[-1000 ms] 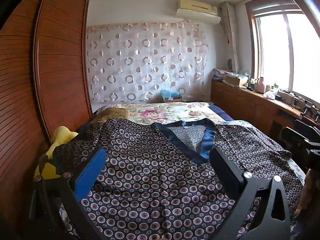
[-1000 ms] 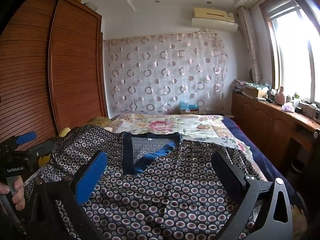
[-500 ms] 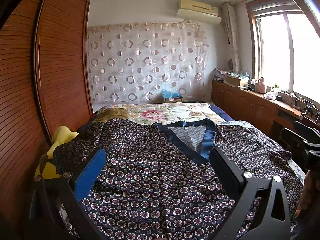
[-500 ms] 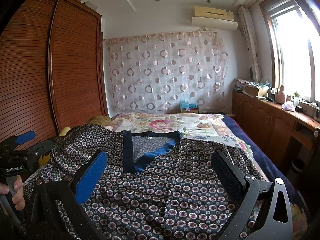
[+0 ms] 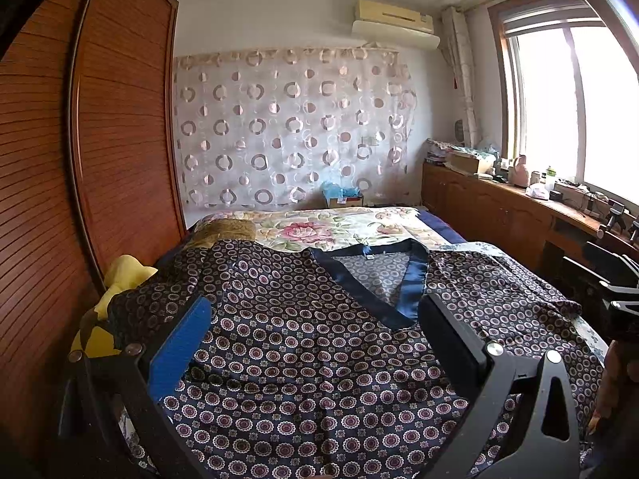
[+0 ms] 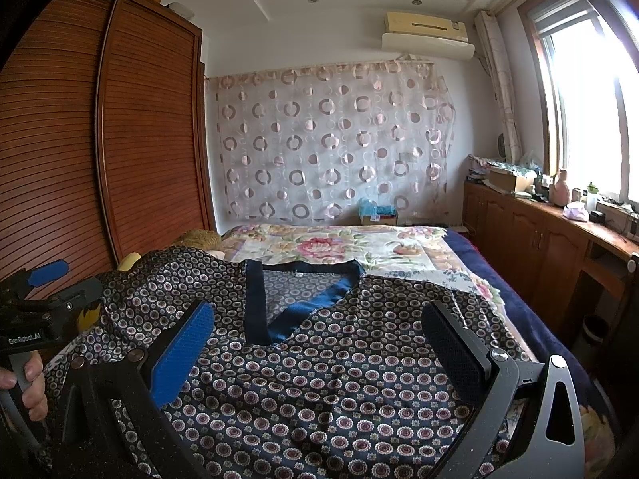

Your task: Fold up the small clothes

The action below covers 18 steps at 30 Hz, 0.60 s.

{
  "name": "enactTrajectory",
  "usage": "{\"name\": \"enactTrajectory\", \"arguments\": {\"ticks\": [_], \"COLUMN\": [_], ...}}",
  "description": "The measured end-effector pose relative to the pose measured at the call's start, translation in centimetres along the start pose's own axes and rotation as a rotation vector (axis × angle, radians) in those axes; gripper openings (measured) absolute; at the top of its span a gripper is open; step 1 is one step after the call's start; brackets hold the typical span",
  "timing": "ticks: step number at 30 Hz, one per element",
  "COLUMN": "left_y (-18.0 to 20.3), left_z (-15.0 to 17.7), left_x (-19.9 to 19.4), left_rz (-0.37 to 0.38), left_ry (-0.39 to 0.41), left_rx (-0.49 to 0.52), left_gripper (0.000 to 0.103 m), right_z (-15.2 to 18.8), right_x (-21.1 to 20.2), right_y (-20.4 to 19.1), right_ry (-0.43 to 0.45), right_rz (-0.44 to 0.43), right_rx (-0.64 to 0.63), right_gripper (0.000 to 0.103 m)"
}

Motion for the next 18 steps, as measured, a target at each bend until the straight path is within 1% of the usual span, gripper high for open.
{"name": "enactTrajectory", "arguments": {"ticks": [18], "left_y": [0.02], "left_z": [0.02], "left_x": [-0.15], "left_rz": [-0.002], "left_ry": [0.001], "left_rx": [-0.001], "left_gripper": [0.103], "right_z": [0.07], "right_x": [0.32], "right_y": [0.32], "right_ry": [-0.01], "right_rz": [-0.003], "right_rx": [0.009], "right_gripper": [0.103]}}
Point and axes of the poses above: each gripper's, at about its wrist camera, not at the fingertips, and x roughly the way its jaws point, y to its right, z to its underside, the point moved 1 cm from there along x, roughly the way its jaws point, and after that the axes turned 3 degrees about -z, right-handed, at the moved point
